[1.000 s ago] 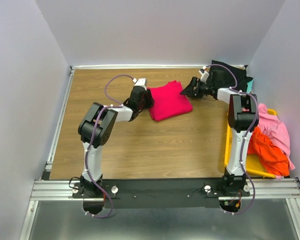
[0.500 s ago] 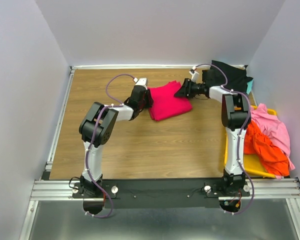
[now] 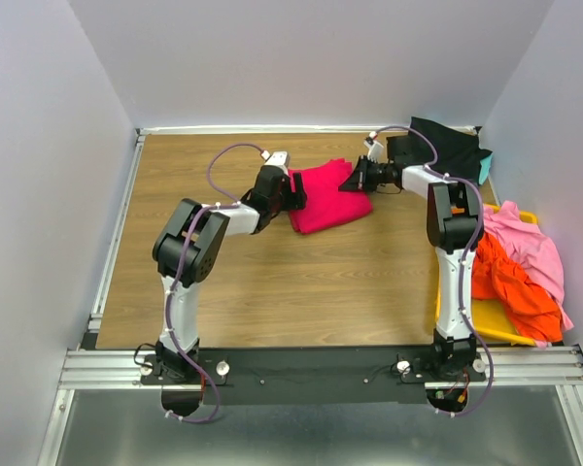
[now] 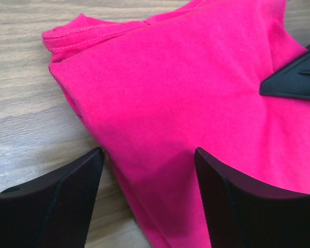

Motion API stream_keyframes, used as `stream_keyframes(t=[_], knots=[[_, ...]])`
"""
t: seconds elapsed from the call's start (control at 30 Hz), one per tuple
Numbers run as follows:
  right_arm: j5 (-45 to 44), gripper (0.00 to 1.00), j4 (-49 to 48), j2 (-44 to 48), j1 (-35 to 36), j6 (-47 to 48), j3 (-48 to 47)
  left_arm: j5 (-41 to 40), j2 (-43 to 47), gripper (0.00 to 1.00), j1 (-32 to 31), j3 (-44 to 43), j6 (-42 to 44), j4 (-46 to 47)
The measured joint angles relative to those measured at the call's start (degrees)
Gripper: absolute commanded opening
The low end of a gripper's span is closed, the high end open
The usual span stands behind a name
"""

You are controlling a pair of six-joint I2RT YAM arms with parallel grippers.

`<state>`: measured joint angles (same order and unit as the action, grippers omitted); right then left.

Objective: Fold and stack the t-shirts
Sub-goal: Fold the tshirt, then neatly place the folded tshirt to the corner

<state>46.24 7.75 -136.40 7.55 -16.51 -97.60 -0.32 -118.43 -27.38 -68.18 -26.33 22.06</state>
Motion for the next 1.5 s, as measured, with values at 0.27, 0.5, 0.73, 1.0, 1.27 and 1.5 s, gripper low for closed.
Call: stream_keyframes(t=[0.27,0.5,0.73,1.0,1.27,1.5], knots=[[-8.0,0.01,5.8,0.0,0.3,1.2,-4.8,0.0,9.8,0.86,0.0,4.3,0.5,-0.7],[-20.7,0.00,14.1,0.0,-0.2,5.6,-13.7,-0.1,17.0,0.86,0.0,8.9,0.8,1.0],[-28.2,0.01,19.5,0.0,-2.4,8.4,-20.5,-0.1,17.2,0.86,0.0,11.7,0.8,1.0],[-34.5,0.00,22.7,-1.9,-4.7,11.4,-31.7,-0.2,16.9,0.86,0.0,13.9,0.8,1.4],[-37.9,0.01,25.1,-3.8,-6.7,11.9,-37.7,-0.5,16.0,0.86,0.0,15.4,0.3,2.3],[-38.8,0.01,25.7,-4.2,-9.9,11.9,-40.7,-0.5,14.8,0.86,0.0,16.8,-0.1,2.7]])
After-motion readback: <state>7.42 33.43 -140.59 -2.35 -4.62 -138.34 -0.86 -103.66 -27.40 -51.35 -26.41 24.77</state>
